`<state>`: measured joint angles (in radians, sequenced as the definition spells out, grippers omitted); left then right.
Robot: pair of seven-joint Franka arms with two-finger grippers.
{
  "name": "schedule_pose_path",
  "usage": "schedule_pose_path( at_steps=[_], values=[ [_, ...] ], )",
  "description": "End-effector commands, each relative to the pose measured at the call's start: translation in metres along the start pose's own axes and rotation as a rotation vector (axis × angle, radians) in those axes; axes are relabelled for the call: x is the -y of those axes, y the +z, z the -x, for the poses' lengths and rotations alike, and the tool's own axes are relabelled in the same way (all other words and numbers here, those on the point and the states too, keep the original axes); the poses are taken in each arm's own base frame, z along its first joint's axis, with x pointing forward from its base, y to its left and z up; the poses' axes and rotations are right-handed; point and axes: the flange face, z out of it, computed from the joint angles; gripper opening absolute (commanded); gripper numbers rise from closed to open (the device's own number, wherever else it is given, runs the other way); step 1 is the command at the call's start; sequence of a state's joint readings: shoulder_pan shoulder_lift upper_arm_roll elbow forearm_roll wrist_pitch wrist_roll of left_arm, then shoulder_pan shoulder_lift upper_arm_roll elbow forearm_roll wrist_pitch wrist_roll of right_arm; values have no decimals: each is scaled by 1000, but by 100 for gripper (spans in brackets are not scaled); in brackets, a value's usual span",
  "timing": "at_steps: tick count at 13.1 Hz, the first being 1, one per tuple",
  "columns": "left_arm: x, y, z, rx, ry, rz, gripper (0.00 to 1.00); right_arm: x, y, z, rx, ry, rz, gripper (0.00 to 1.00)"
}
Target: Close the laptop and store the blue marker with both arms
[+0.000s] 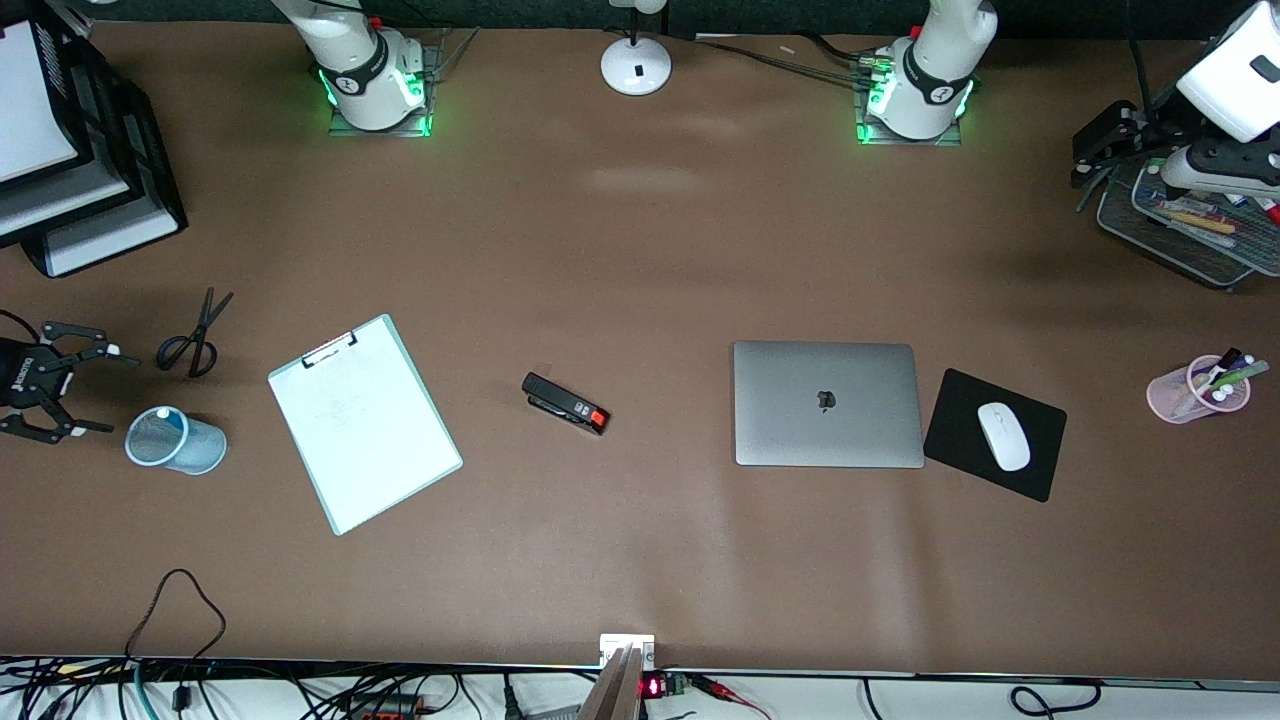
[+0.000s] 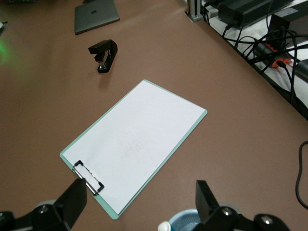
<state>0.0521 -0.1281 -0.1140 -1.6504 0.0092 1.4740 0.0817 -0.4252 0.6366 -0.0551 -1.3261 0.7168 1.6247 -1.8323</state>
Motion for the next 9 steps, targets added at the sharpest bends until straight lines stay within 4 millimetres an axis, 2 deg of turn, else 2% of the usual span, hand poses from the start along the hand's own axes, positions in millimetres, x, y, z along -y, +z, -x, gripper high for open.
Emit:
schedule_pose_path(
  at_steps=[1, 6, 9],
  values=[
    [0, -2, 5, -13, 19, 14, 100, 8, -15, -60, 87, 77, -1, 100],
    [-6, -2, 4, -13, 29, 12, 100, 15, -5, -129, 175, 244, 3, 100],
    [-9, -1, 4, -9, 35, 12, 100, 18, 19, -157, 249, 331, 9, 100]
  ],
)
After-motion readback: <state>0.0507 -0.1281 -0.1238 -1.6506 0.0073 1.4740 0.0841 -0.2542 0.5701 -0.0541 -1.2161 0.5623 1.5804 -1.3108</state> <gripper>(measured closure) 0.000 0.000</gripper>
